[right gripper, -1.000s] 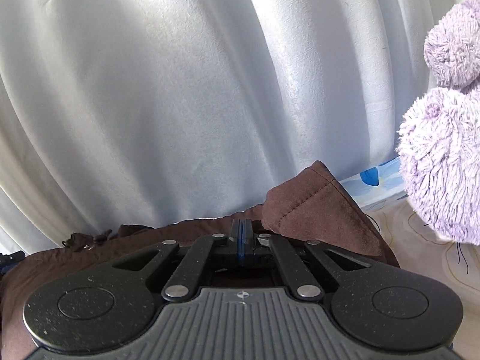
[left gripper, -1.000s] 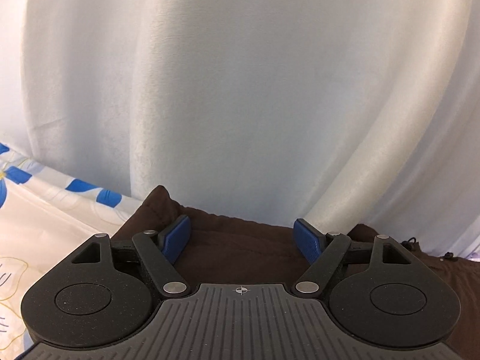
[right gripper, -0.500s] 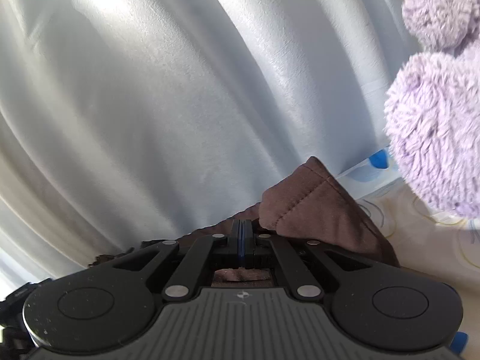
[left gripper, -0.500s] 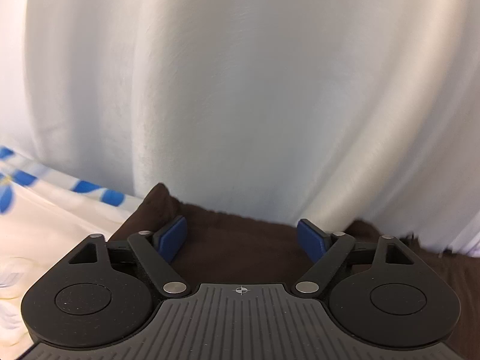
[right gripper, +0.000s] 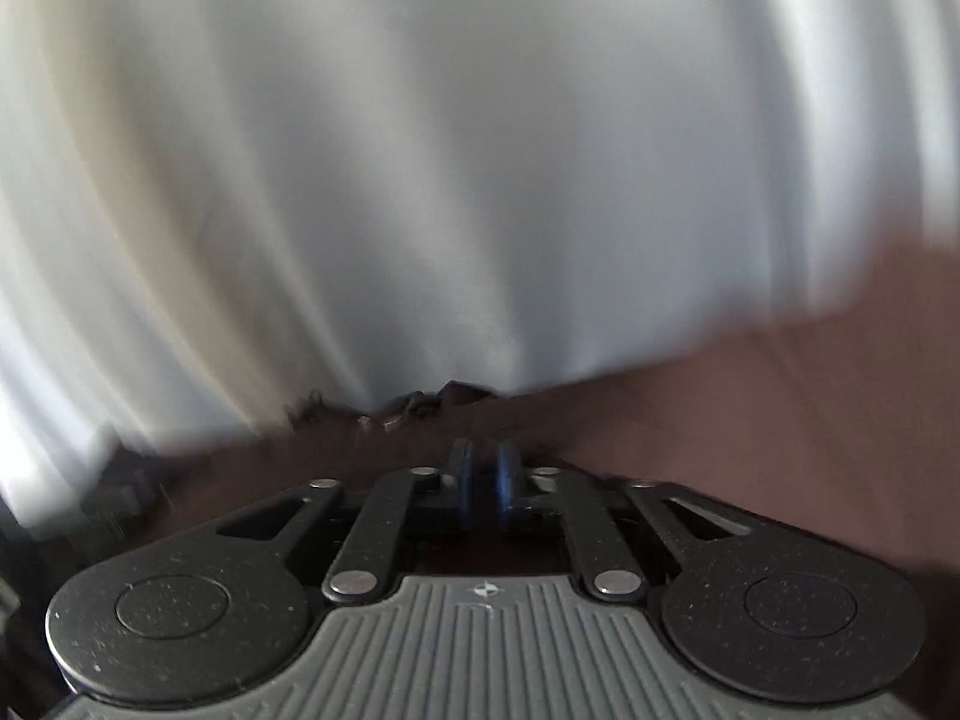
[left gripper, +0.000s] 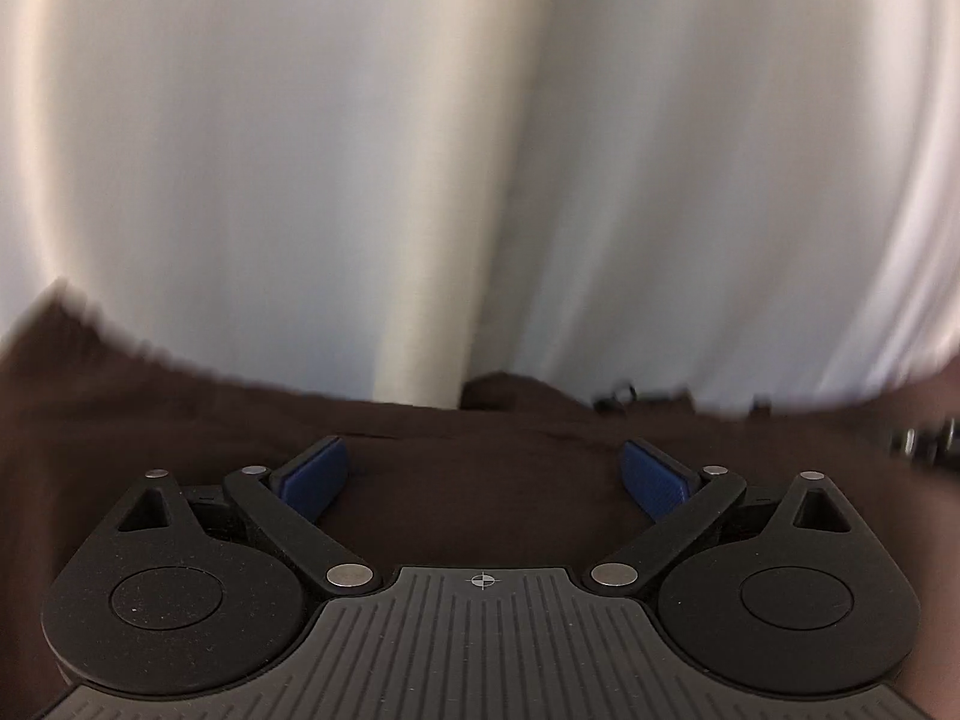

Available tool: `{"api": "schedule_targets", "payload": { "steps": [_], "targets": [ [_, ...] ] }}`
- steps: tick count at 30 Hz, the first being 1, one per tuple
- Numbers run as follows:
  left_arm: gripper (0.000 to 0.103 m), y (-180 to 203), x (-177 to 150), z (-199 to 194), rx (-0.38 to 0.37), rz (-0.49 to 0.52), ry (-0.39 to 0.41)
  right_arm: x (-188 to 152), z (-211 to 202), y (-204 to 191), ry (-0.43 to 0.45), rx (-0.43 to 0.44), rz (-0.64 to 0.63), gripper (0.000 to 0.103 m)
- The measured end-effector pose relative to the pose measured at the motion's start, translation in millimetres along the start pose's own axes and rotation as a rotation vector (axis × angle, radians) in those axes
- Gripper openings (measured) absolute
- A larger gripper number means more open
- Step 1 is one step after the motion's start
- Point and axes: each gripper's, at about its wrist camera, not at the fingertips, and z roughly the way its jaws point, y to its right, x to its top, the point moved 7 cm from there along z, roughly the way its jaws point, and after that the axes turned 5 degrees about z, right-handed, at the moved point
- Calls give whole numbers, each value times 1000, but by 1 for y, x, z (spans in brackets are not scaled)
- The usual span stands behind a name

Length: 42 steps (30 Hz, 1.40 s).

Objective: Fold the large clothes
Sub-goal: 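Grasp the folded jacket edge with both grippers and lift it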

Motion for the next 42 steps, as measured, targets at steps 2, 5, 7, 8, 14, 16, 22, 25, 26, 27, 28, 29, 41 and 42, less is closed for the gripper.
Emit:
{"api": "schedule_targets", "payload": {
  "steps": [2,5,7,8,14,16,22,25,26,27,28,29,41,42],
  "targets": [
    [100,-19,2,-2,-13,-103,10,8,-3,18,22,37,121,0],
    [99,-40,9,-22,107,-19,21,12,-12,14,18,-25,49,0],
    [100,-63,8,-39,160,24,34,22,-32,22,72,-82,3,1],
    [100,-75,6,-46,177,14,31,26,-44,35,102,-104,6,1],
    [100,-133,-1,-71,216,-183,10,42,-100,123,237,-120,382,3],
    [100,-140,-7,-82,129,-179,-58,45,-118,125,230,-156,372,7],
    [100,-125,-56,-146,-197,-82,-150,-11,-208,124,50,-170,138,60],
    [99,-113,-78,-166,-229,-69,-186,-60,-231,133,-56,-109,196,47],
    [99,-110,-83,-171,-240,-71,-200,-67,-235,134,-65,-85,205,43],
    [98,-108,-88,-176,-253,-75,-217,-72,-236,133,-66,-52,217,40],
    [96,-105,-92,-179,-271,-75,-229,-71,-237,131,-75,-26,221,34],
    [95,-102,-93,-182,-280,-68,-233,-71,-231,128,-88,-11,206,34],
    [68,-91,-106,-185,-219,-104,-250,-71,-211,112,-131,2,146,32],
    [55,-95,-105,-188,-196,-120,-252,-71,-211,108,-129,-16,132,30]
  ]
}}
